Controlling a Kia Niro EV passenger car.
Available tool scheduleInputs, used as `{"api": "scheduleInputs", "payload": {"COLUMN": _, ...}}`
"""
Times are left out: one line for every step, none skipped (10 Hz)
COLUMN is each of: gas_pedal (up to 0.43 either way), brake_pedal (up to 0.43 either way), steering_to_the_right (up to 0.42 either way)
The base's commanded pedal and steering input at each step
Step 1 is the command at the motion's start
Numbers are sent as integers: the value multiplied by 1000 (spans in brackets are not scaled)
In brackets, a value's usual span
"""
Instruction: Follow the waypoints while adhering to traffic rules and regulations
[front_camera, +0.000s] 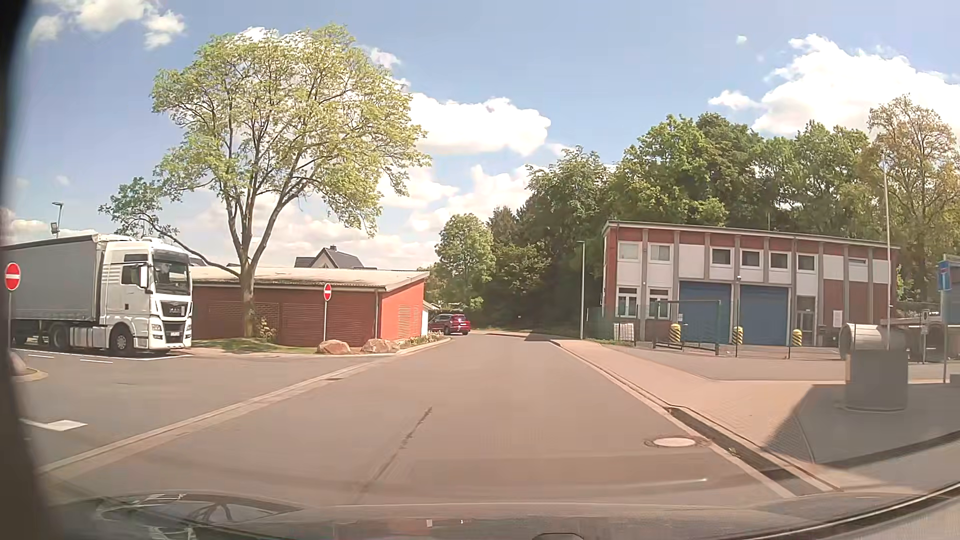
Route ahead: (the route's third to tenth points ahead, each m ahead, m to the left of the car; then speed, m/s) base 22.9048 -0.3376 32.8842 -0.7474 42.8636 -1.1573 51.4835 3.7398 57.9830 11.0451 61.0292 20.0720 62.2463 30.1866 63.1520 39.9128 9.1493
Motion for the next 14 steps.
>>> {"api": "scheduleInputs", "payload": {"gas_pedal": 138, "brake_pedal": 0, "steering_to_the_right": 8}}
{"api": "scheduleInputs", "payload": {"gas_pedal": 130, "brake_pedal": 0, "steering_to_the_right": 9}}
{"api": "scheduleInputs", "payload": {"gas_pedal": 130, "brake_pedal": 0, "steering_to_the_right": 9}}
{"api": "scheduleInputs", "payload": {"gas_pedal": 118, "brake_pedal": 0, "steering_to_the_right": 8}}
{"api": "scheduleInputs", "payload": {"gas_pedal": 98, "brake_pedal": 0, "steering_to_the_right": 7}}
{"api": "scheduleInputs", "payload": {"gas_pedal": 98, "brake_pedal": 0, "steering_to_the_right": 6}}
{"api": "scheduleInputs", "payload": {"gas_pedal": 79, "brake_pedal": 0, "steering_to_the_right": 5}}
{"api": "scheduleInputs", "payload": {"gas_pedal": 59, "brake_pedal": 0, "steering_to_the_right": 5}}
{"api": "scheduleInputs", "payload": {"gas_pedal": 28, "brake_pedal": 0, "steering_to_the_right": 5}}
{"api": "scheduleInputs", "payload": {"gas_pedal": 0, "brake_pedal": 0, "steering_to_the_right": 4}}
{"api": "scheduleInputs", "payload": {"gas_pedal": 0, "brake_pedal": 0, "steering_to_the_right": 4}}
{"api": "scheduleInputs", "payload": {"gas_pedal": 0, "brake_pedal": 0, "steering_to_the_right": 4}}
{"api": "scheduleInputs", "payload": {"gas_pedal": 0, "brake_pedal": 0, "steering_to_the_right": 4}}
{"api": "scheduleInputs", "payload": {"gas_pedal": 0, "brake_pedal": 0, "steering_to_the_right": 4}}
